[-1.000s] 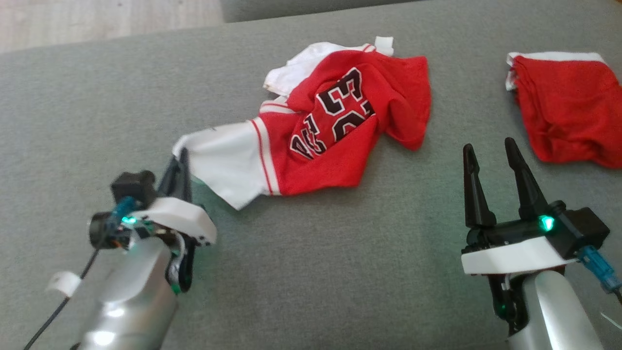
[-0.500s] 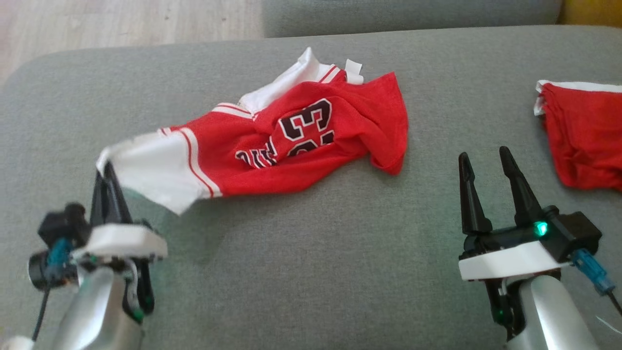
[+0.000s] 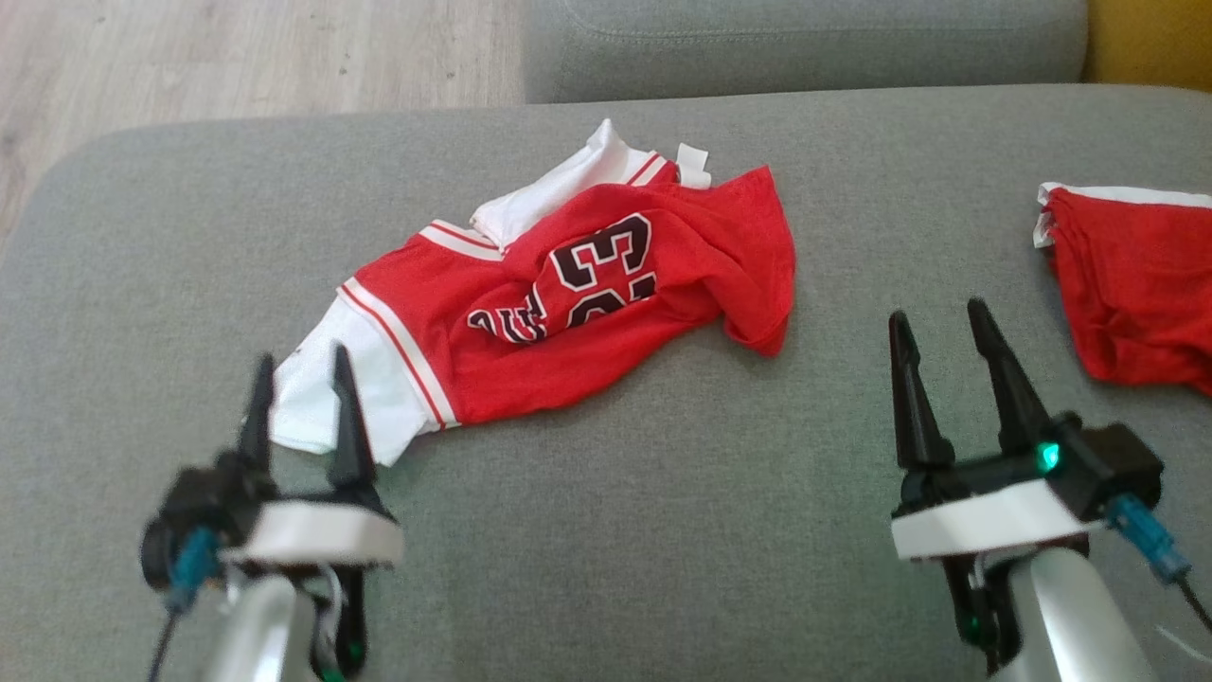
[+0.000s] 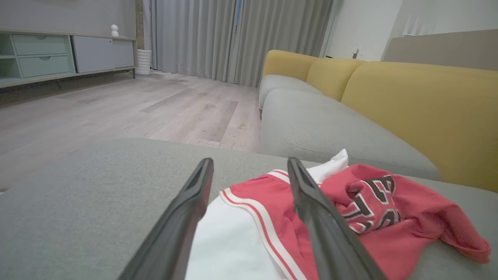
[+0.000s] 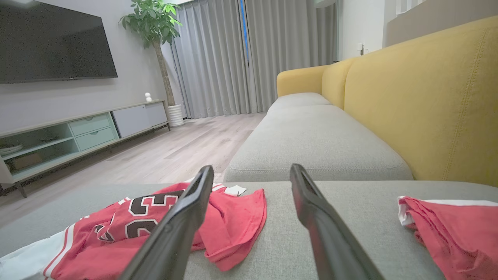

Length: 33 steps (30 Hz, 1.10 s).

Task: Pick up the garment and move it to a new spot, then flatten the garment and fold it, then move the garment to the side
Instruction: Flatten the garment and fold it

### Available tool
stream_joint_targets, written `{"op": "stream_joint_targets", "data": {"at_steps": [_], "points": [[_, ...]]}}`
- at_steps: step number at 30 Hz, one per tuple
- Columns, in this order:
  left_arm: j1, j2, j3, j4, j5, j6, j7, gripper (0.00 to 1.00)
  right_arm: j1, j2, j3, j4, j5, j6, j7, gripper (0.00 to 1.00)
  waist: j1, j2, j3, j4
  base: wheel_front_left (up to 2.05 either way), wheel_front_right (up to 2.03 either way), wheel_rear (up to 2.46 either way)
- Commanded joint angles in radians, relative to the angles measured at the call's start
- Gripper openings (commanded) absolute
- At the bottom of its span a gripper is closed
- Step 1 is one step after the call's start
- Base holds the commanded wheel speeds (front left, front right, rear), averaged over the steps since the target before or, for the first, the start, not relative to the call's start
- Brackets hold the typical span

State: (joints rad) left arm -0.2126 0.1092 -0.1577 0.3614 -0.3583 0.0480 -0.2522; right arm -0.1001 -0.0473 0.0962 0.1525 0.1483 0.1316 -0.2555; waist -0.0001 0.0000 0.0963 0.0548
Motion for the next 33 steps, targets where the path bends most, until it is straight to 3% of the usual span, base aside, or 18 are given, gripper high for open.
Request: {"op": "stream_joint_targets", "data": {"at_steps": [1,10,15,25,27,33], "points": [[-0.008,0.007,0.041,-0.042,0.012,-0.005,-0.009,1.0,0.003,-0.003,0.028,-0.032,0.003,-0.001,-0.006,1.0,0.0001,0.0,-0.003,0.001,0.0,0.0,0.0],[0.032,-0.044,0.042,-0.106,0.067,-0.058,-0.009,1.0,-0.015,-0.003,0.004,-0.015,-0.016,-0.001,-0.006,1.0,0.0001,0.0,0.018,0.038,0.0,0.0,0.0],[0.009,-0.053,0.037,-0.103,0.08,-0.076,-0.009,1.0,-0.103,-0.003,-0.033,0.068,-0.019,-0.001,0.01,1.0,0.0001,0.0,0.057,0.076,0.0,0.0,0.0],[-0.037,-0.059,-0.009,-0.081,0.06,-0.089,-0.009,1.0,-0.389,-0.003,-0.154,0.418,0.033,-0.001,0.25,1.0,0.0001,0.0,0.129,0.16,0.0,0.0,0.0],[-0.056,-0.059,-0.042,-0.082,0.037,-0.079,-0.009,1.0,-0.478,-0.004,-0.195,0.553,0.043,-0.001,0.314,1.0,0.0001,0.0,0.152,0.195,0.0,0.0,0.0],[-0.07,-0.059,-0.066,-0.083,0.02,-0.067,-0.01,1.0,-0.542,-0.021,-0.183,0.689,0.052,-0.001,0.362,1.0,0.0001,0.0,0.166,0.219,0.0,0.0,0.0]]}}
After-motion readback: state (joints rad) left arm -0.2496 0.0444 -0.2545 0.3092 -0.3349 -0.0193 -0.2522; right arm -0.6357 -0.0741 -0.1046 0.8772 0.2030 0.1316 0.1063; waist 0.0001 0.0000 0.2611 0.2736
